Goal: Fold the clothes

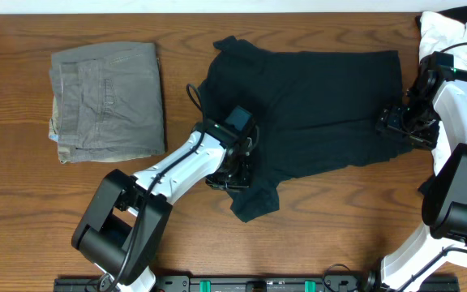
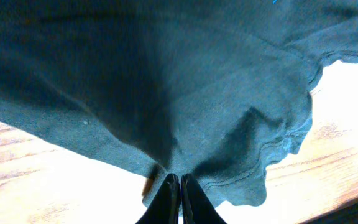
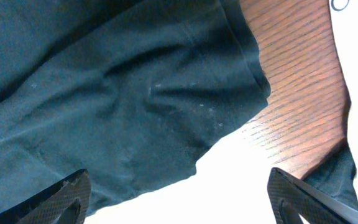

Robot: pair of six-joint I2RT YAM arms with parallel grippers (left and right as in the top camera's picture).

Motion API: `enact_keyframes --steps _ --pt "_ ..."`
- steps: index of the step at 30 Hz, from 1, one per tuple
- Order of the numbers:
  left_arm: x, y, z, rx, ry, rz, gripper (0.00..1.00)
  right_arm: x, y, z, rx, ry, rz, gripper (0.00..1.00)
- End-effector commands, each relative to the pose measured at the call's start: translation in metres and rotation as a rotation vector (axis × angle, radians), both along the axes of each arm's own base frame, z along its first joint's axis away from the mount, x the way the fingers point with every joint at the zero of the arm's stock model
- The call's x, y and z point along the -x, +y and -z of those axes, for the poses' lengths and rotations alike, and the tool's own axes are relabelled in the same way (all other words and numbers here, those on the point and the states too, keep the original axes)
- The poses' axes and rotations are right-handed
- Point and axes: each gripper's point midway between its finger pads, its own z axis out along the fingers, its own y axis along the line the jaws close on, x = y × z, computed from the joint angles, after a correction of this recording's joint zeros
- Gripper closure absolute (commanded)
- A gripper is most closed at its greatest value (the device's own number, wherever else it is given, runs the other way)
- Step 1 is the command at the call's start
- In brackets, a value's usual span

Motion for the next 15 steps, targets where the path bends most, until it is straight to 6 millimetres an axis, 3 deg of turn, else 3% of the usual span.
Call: enact_keyframes --steps 1,10,15 --pt "0.011 0.007 0.009 -0.019 0.039 -0.018 0.94 0.001 0.003 0.0 -0.004 0.001 -0.02 0.11" --pt "0.013 0.026 0.022 -0.054 0.06 -0.074 0.94 0.003 0.004 0.0 -0.007 0.009 -0.044 0.09" --pt "0.012 0.047 0.029 -0.085 0.088 -0.132 0.94 0.003 0.004 0.0 -0.007 0.012 -0.043 0.09"
